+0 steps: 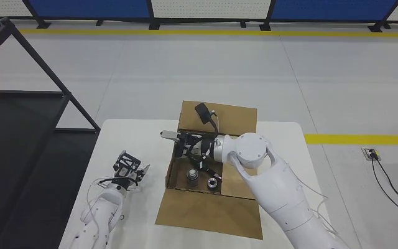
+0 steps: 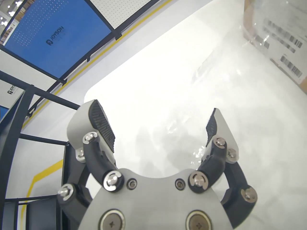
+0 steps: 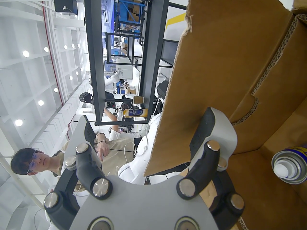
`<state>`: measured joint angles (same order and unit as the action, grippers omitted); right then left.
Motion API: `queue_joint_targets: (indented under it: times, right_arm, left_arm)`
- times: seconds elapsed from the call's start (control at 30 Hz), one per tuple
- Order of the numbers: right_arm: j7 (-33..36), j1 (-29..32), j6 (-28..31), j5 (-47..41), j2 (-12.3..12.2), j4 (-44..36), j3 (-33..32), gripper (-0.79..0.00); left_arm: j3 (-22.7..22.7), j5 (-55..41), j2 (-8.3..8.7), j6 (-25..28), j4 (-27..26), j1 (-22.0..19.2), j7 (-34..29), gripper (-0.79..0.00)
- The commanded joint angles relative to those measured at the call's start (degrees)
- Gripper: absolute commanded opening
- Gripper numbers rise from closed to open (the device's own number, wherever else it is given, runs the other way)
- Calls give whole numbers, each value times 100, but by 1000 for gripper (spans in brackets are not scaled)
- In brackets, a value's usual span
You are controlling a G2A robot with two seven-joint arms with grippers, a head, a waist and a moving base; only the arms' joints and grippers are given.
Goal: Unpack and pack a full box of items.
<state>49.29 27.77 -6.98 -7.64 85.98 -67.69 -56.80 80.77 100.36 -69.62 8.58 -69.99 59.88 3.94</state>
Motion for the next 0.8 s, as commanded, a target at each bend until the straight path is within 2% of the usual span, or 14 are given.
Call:
queue_joint_targets:
  times: [0.0, 0.17, 0.3, 0.4, 0.77]
  right_arm:
    - [3, 3, -3, 1, -3, -7, -2, 0]
    - [9, 12, -8, -4, -12, -19, -23, 0]
    - [12, 35, -21, 7, -25, -36, -45, 0]
    - [15, 47, -36, 10, -31, -48, -51, 0]
    - [66, -29, -10, -13, -21, 14, 7, 0]
  left_arm:
    - [-68, -126, -43, -260, 150, -175, -102, 0]
    - [-157, -380, -148, -1120, 496, -544, -199, 0]
    - [17, -798, -194, -1720, 615, -682, -159, 0]
    - [178, -1036, -203, -1985, 593, -696, -63, 0]
    - [400, -976, -177, -2175, 288, -421, 106, 0]
